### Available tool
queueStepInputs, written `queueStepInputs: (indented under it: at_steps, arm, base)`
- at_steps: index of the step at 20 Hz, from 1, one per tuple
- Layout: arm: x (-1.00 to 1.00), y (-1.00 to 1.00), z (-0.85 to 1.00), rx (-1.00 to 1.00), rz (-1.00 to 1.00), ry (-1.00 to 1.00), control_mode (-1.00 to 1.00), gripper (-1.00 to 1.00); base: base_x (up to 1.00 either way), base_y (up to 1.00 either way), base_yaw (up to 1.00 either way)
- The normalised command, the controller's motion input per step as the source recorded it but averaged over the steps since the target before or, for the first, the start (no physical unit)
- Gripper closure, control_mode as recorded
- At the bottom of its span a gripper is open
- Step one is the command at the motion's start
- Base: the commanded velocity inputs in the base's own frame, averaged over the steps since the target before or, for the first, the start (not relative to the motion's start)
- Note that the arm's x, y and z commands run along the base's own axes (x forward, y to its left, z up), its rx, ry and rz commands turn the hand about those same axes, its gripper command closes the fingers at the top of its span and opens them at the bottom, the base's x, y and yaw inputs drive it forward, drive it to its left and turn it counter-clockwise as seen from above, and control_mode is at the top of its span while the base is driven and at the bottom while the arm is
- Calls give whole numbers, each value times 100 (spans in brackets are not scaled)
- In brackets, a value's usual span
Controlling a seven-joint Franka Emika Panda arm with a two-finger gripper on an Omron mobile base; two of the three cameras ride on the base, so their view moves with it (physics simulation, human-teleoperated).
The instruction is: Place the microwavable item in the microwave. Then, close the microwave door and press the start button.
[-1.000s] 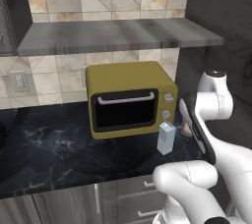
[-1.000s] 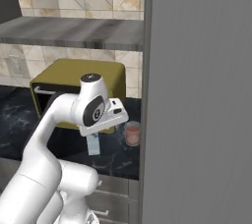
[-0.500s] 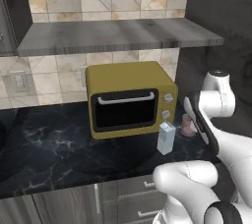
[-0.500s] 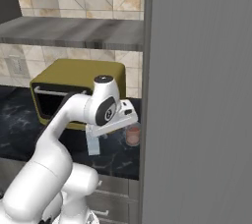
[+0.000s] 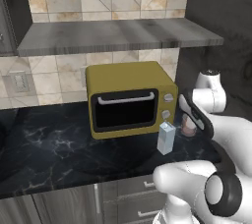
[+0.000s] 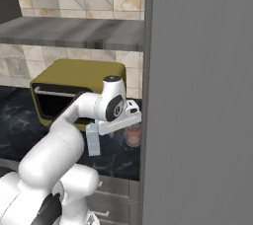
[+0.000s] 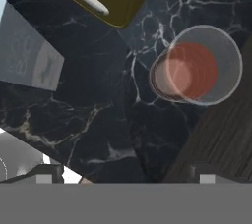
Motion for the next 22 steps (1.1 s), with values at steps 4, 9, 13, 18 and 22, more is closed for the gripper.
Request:
queueStepInputs:
  at_steps: [4,9,13,18,22]
  arm:
    - [47,2,-22,0,2,6,-100,-100]
    - [36,2,-30,0,3,5,-100,-100]
    - [33,2,-37,0,3,5,-100,-100]
    - [20,0,-29,0,4,1,-100,-100]
    - [9,0,-29,0,6,0,-100,-100]
  base:
    - [0,0,0]
    - [0,0,0]
    - [0,0,0]
    - [0,0,0]
    - [0,0,0]
